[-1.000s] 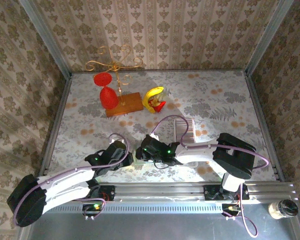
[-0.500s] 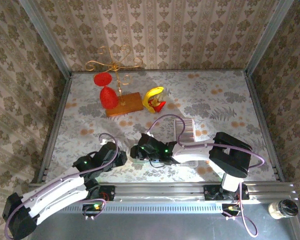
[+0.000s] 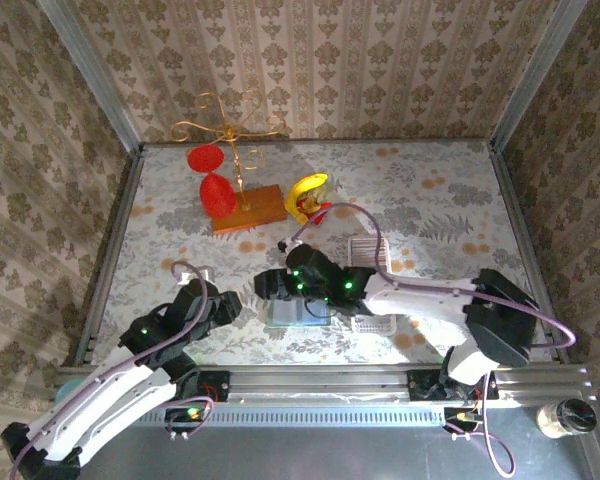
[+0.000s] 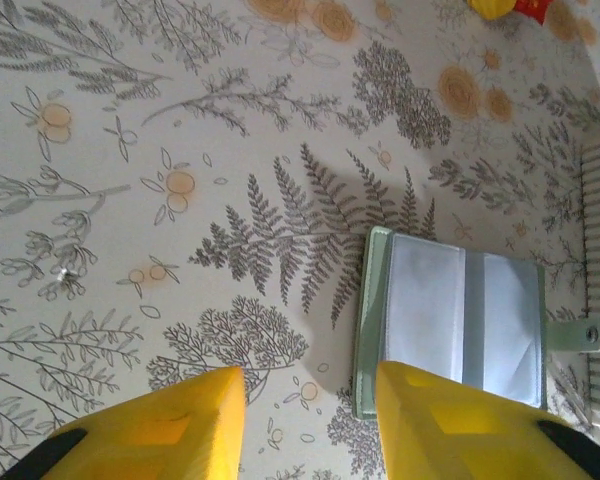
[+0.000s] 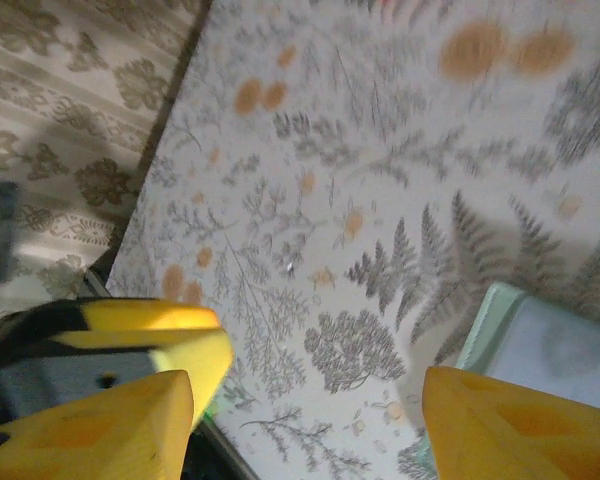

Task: Put the credit cards into the card holder
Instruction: Flip over the card slot in the card holder, then pick up the credit card from the storage box.

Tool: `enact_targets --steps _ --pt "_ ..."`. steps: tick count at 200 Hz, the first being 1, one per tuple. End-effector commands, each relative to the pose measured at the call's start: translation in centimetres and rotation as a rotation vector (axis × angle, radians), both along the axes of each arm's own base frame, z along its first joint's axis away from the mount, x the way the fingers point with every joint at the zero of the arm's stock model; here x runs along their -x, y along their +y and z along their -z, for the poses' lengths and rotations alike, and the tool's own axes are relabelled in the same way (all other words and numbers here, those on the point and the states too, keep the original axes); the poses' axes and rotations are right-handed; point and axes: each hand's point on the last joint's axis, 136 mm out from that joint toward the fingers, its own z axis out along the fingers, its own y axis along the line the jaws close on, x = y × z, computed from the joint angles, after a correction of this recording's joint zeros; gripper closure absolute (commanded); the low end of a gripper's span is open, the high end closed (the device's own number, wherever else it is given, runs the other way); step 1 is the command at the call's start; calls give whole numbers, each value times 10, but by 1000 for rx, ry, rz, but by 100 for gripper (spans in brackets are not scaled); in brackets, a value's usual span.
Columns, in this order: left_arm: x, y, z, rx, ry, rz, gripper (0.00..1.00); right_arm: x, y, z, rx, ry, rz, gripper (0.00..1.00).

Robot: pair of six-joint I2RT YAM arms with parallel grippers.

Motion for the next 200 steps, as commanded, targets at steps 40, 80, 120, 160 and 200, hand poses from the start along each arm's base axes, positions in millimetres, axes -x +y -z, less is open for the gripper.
enact_targets --steps 40,80,120,160,200 --pt "-2 -58 3 31 73 234 56 36 -58 -57 306 -711 -505 28" --pt "-11 -77 13 -16 84 276 56 61 -120 -25 683 -964 -826 16" --pt "-16 -75 21 -25 74 257 54 63 -193 41 1071 -943 -1099 13" --pt "-14 -69 24 -11 43 244 53 42 -214 67 1193 -971 -1091 8" --pt "-10 -65 27 2 34 247 52 31 -219 84 1249 -911 -1123 8"
